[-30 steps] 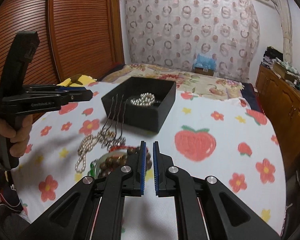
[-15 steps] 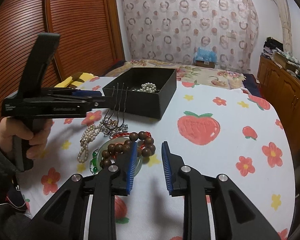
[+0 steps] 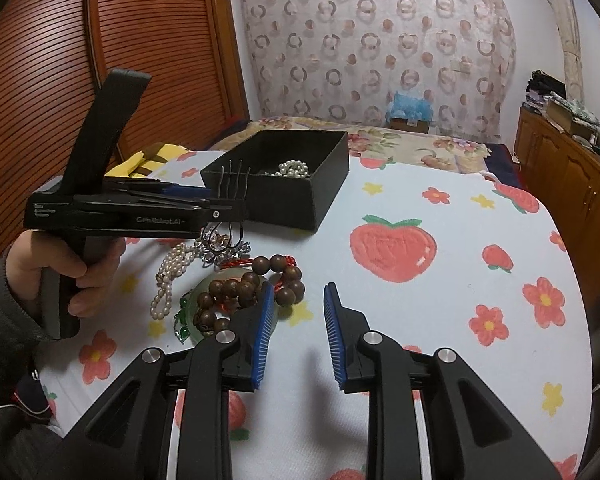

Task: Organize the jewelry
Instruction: 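Close the left tool on the silver hair pins beside the box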

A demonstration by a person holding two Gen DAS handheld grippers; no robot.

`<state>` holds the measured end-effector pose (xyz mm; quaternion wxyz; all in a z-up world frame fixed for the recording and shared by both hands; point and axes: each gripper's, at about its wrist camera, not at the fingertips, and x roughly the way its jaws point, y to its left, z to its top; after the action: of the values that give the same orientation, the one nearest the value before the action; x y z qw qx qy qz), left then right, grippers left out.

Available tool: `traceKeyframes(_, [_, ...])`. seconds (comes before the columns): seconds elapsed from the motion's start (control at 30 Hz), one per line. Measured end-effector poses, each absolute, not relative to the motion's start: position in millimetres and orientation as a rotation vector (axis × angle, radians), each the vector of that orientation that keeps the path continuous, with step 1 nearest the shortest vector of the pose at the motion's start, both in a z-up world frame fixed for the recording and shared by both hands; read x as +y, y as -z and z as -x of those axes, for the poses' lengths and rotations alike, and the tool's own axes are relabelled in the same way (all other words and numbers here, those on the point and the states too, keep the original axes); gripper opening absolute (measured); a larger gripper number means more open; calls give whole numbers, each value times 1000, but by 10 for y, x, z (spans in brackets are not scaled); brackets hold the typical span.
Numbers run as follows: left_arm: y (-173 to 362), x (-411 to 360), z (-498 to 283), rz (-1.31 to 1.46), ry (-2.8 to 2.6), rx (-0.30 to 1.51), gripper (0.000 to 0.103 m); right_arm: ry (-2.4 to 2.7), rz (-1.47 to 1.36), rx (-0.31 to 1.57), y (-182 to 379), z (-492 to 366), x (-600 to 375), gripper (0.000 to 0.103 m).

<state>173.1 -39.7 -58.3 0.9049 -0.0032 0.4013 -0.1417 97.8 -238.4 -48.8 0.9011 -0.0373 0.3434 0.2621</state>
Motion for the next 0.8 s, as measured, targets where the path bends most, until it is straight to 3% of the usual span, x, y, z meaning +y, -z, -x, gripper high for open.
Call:
traceKeyframes(0.1, [585, -391, -1733, 13, 301, 827, 55, -542, 78, 710, 494, -979, -2381, 28])
traceKeyframes(0.2, [580, -396, -1714, 19, 322, 828, 33, -541, 76, 711, 493, -979, -2383, 28])
traceKeyframes(0.43, [472, -381, -1561, 40, 339, 794, 6, -536, 76, 715, 480, -998, -2372, 28])
traceKeyframes(0.53, [399, -391, -1456, 48, 371, 772, 1, -535, 74, 716, 469, -1008, -2390, 28])
traceKeyframes(0.8, [285, -439, -1252, 54, 374, 727, 1, -548, 85, 724, 487, -1026, -2387, 28])
